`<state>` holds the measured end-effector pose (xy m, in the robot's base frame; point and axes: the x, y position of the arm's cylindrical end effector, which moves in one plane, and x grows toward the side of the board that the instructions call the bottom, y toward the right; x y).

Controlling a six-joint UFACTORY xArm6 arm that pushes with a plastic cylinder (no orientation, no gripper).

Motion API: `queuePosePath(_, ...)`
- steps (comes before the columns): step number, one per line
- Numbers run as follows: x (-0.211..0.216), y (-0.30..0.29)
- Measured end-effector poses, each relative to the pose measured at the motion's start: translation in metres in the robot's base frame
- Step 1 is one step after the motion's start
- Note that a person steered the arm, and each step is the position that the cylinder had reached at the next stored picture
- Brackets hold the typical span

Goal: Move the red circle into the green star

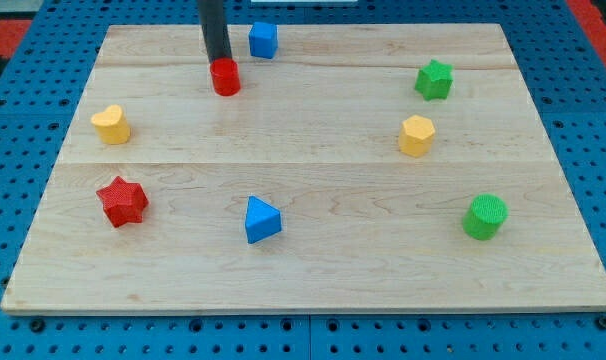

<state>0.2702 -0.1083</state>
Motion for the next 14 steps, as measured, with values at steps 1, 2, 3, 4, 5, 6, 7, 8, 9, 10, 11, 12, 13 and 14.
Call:
queuePosePath(1, 0.014, -0.002)
queuePosePath(2, 0.037, 0.004)
queuePosePath(3, 0.066, -0.034)
queuePosePath(4, 0.080, -0.036)
queuePosePath(5, 0.082, 0.023)
queuePosePath(6, 0.090, 0.063)
queuePosePath(7, 0.090, 0.108)
queuePosePath(8, 0.106, 0.124)
queuePosePath(9, 0.116, 0.137)
queuePosePath(10, 0.090, 0.160)
queuePosePath(11, 0.070, 0.184)
queuePosePath(12, 0.057, 0.188)
queuePosePath(13, 0.057, 0.209)
queuePosePath(14, 0.060, 0.206)
